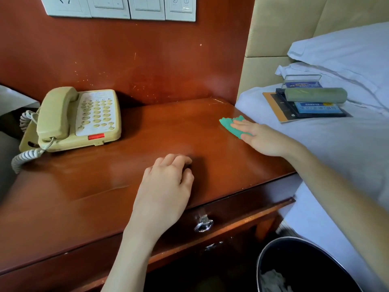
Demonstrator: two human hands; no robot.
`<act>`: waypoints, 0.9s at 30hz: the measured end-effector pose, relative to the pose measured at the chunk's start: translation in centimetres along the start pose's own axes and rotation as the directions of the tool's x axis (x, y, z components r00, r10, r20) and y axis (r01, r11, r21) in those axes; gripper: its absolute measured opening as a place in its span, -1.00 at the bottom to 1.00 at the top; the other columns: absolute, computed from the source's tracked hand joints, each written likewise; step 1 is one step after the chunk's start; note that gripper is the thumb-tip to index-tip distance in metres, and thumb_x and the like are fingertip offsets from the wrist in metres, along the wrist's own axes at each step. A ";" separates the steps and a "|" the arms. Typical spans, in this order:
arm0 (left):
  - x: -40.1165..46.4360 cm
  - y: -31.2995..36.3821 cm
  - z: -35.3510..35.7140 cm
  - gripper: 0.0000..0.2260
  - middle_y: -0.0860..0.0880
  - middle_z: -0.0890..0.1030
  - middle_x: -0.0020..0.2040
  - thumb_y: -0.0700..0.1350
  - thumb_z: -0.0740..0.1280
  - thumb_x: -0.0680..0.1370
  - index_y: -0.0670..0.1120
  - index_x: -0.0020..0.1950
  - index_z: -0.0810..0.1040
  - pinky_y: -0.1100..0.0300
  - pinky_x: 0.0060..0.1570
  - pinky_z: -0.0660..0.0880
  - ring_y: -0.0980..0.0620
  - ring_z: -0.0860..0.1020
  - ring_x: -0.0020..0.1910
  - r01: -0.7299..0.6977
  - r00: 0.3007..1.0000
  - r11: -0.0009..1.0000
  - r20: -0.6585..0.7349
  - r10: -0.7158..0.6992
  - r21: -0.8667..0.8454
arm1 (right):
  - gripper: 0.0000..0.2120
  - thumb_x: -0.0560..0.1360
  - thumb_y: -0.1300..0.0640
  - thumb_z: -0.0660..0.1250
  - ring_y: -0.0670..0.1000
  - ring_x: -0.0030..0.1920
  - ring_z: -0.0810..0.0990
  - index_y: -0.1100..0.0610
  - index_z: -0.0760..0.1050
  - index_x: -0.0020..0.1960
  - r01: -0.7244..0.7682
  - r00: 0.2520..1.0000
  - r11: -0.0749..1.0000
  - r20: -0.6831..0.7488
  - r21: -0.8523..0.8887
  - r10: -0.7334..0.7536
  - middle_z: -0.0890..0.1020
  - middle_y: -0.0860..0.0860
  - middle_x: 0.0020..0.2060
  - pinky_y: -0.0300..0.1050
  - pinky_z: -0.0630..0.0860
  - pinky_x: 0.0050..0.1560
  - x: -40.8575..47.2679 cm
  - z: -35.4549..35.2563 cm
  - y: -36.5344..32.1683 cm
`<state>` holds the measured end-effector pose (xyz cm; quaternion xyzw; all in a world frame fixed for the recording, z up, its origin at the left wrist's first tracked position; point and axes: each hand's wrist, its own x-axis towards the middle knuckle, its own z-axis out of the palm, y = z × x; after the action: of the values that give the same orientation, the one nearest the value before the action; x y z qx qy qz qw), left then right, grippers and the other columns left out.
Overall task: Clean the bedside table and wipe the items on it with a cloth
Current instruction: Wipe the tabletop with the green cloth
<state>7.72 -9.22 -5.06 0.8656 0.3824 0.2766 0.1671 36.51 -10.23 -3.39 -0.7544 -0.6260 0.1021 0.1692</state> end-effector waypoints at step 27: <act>0.1 0.6 0.6 -0.71 0.15 0.50 0.13 -0.05 0.07 0.60 0.04 0.23 0.49 0.22 0.10 0.29 0.10 0.41 0.09 0.048 0.998 0.991 -0.050 -0.042 0.125 | -0.55 0.64 0.07 0.02 0.20 0.38 0.32 0.18 0.22 0.49 -0.356 0.931 0.934 -0.076 0.025 0.357 0.34 0.17 0.42 0.00 0.23 0.35 17.4 -1.4 -2.0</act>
<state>8.50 -9.58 -5.21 0.8590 0.4222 0.2683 0.1092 38.63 6.89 -0.34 -0.8578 -0.4712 0.1045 0.1767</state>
